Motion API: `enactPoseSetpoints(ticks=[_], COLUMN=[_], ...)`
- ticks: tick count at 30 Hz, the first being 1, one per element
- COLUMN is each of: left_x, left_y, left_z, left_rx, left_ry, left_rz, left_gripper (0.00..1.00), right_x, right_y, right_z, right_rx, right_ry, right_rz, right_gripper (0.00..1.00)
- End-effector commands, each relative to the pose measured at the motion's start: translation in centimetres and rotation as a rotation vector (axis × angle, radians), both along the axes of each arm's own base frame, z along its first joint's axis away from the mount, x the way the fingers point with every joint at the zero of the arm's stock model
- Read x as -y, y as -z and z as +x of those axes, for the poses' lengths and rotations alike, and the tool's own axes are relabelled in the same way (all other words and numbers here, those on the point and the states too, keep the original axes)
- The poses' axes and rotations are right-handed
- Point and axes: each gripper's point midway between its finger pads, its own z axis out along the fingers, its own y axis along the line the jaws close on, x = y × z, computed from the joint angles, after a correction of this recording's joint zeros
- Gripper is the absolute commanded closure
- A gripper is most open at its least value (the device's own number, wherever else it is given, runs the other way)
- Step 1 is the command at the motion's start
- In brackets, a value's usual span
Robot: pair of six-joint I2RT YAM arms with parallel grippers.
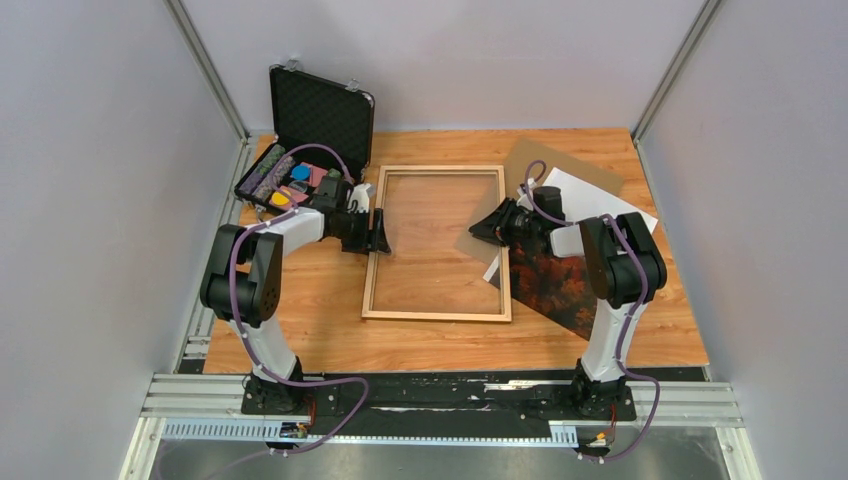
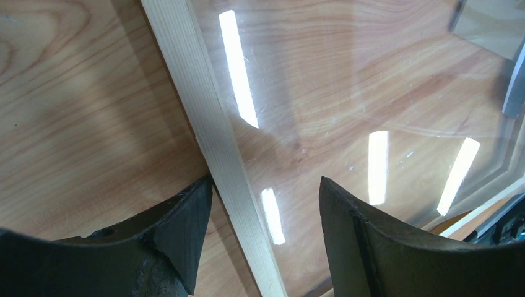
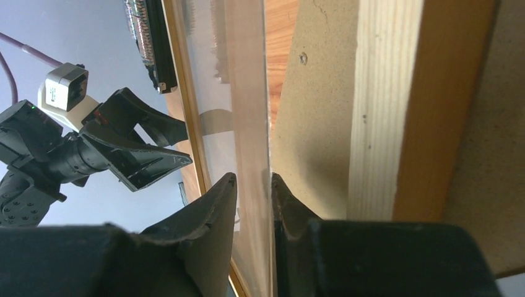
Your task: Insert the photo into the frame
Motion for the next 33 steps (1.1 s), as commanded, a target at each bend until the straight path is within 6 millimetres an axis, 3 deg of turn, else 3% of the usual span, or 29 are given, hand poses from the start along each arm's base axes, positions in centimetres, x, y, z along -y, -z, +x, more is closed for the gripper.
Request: enactPoseSetpoints(ticks=[1,12,19,25,30,33], left_x=[1.5,1.3,0.8,0.5,1.5,2.7], left_y=[-1.4,-3.7,-7.5,-10.3,-12.1,-12.1], left_z=[-0.4,0.1,0.9,2.0,3.3,3.8], left_rx=[0.021,0.091,0.218,0.317,0.390,0.406], left_ry=[0.033,0.034,0.051,0.065,0.100,0.126], left_rz=[-0.033,-0.024,-0.003,0.027,0.053,0.069], left_gripper=[0.28,0.21,0.08,0.03,0.03,0.03], right_x=[-0.6,-0.3,-0.3,-0.4,-0.4,-0.4], right_y=[-2.0,-1.8,-1.6,-1.6,-1.7,-1.7], right_z=[1.0,1.2,1.2,1.2,1.2,1.2], right_rx=[0.090,0.102,0.104,0.105,0.113,0.115], right_ry=[-0.007,-0.009,-0.018,-0.020,-0.020,-0.021], right_rz=[-0.045,-0.076,-0.078,-0.078,-0.080,-0.080], right_gripper=[0.75,0.73,0.73,0.73,0.73,0.73])
